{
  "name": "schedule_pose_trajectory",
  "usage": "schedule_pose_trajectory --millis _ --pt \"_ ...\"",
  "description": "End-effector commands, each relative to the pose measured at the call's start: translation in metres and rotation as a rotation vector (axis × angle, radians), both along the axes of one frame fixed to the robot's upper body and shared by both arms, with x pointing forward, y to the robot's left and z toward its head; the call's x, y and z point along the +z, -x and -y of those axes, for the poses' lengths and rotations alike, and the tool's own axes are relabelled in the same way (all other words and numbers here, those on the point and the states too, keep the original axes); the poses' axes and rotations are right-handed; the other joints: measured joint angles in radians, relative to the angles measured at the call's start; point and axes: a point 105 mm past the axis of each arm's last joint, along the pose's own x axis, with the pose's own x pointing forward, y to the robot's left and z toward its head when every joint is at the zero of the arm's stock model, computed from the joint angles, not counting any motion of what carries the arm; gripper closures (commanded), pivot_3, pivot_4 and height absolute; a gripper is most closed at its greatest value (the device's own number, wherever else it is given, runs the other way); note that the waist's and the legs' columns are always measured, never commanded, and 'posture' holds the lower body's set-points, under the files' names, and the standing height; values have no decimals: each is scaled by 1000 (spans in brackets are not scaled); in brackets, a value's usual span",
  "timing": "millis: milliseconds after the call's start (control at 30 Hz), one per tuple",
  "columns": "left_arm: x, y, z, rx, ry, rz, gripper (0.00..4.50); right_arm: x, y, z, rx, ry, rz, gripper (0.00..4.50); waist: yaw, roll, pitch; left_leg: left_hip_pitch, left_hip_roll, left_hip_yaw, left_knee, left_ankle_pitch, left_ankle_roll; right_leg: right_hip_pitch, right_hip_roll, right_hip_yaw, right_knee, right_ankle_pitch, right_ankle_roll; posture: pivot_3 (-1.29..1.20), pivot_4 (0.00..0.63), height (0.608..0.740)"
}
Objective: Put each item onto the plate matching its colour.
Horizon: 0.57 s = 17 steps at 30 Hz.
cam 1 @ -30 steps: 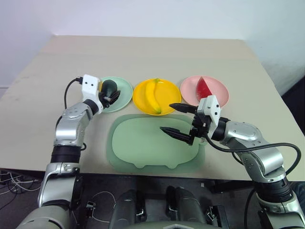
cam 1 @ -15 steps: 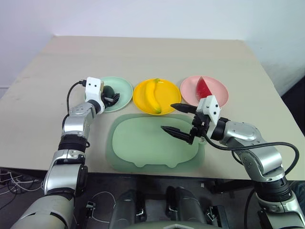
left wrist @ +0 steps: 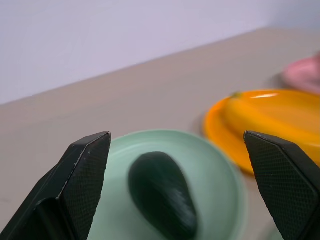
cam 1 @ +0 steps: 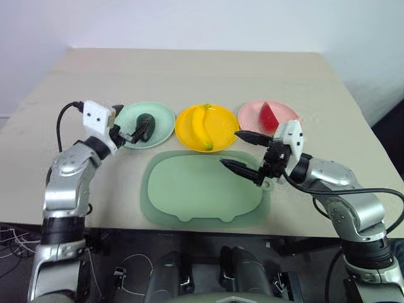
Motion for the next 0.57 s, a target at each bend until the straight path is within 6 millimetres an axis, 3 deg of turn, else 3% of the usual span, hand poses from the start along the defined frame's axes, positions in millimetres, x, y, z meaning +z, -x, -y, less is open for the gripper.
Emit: schedule_pose_trajectory --millis 33,200,400,567 --pt "6 30 -8 -85 30 15 42 6 8 6 -9 -35 25 0 0 0 0 0 0 0 0 0 0 0 0 0 -1 -1 2 0 150 696" --pt "-12 49 -30 -82 33 -28 42 -3 11 10 -23 -59 2 0 1 0 0 0 0 0 -1 -1 1 1 0 0 -4 -2 2 0 150 696" --pt "-23 53 -34 -83 26 -30 42 -9 8 13 -31 -37 -11 0 -1 0 0 0 0 0 -3 -2 3 3 1 0 -12 -1 1 0 150 696" --pt "-34 52 -30 -81 7 -37 42 -2 8 10 -42 -40 7 0 -2 0 0 -1 0 1 -5 -2 3 2 1 0 -13 1 -2 0 150 696"
